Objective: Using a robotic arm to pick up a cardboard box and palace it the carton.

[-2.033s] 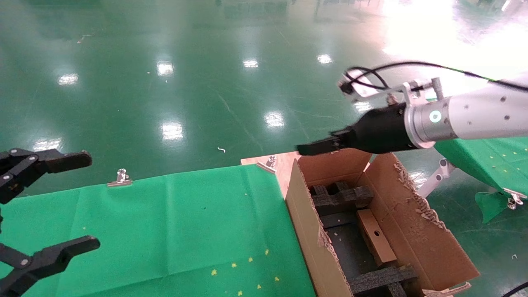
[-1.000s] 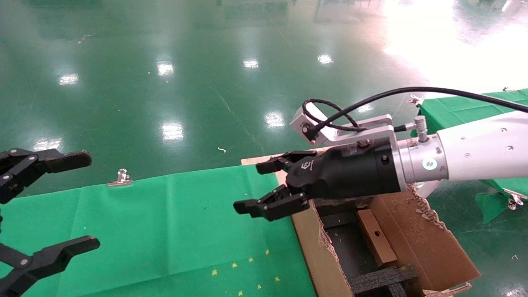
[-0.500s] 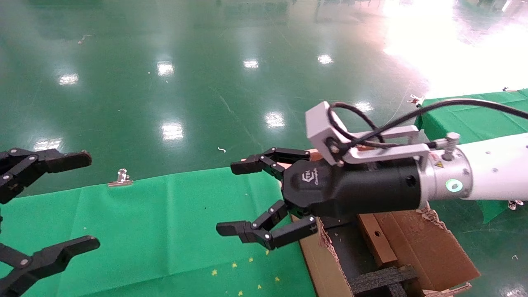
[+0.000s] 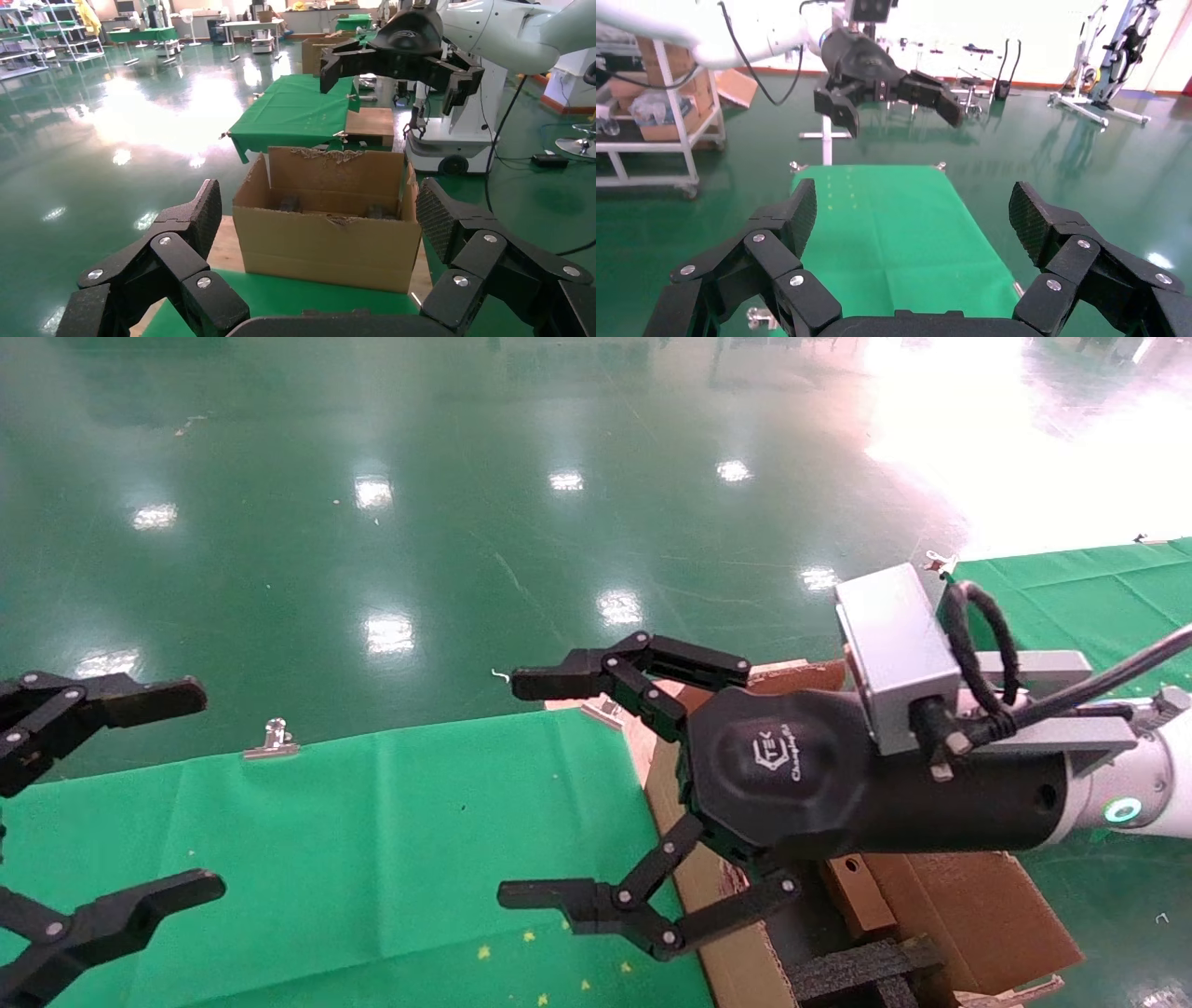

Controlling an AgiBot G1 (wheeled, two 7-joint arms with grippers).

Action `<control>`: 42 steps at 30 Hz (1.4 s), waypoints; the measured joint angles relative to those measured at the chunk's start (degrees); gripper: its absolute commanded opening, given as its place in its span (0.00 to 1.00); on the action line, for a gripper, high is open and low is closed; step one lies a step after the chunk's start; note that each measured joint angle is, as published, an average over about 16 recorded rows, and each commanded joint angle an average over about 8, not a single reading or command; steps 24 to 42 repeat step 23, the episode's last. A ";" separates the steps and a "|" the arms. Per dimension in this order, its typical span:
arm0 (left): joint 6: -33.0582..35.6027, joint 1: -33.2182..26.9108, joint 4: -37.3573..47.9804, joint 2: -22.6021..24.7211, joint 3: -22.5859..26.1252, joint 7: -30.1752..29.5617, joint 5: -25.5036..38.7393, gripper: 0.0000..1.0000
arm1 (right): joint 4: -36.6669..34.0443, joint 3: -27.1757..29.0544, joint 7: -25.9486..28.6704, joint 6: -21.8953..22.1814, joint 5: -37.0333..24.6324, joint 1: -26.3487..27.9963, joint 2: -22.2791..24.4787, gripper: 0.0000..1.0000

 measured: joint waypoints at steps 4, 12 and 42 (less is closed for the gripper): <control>0.00 0.00 0.00 0.00 0.00 0.00 0.00 1.00 | -0.06 0.93 -0.99 -0.46 0.71 -0.74 -0.09 1.00; -0.01 0.01 0.01 0.00 0.00 0.00 -0.01 1.00 | -0.08 0.72 -0.77 -0.37 0.58 -0.59 -0.09 1.00; -0.01 0.01 0.01 0.00 0.00 0.00 -0.01 1.00 | -0.06 0.18 -0.34 -0.09 0.11 -0.16 -0.03 1.00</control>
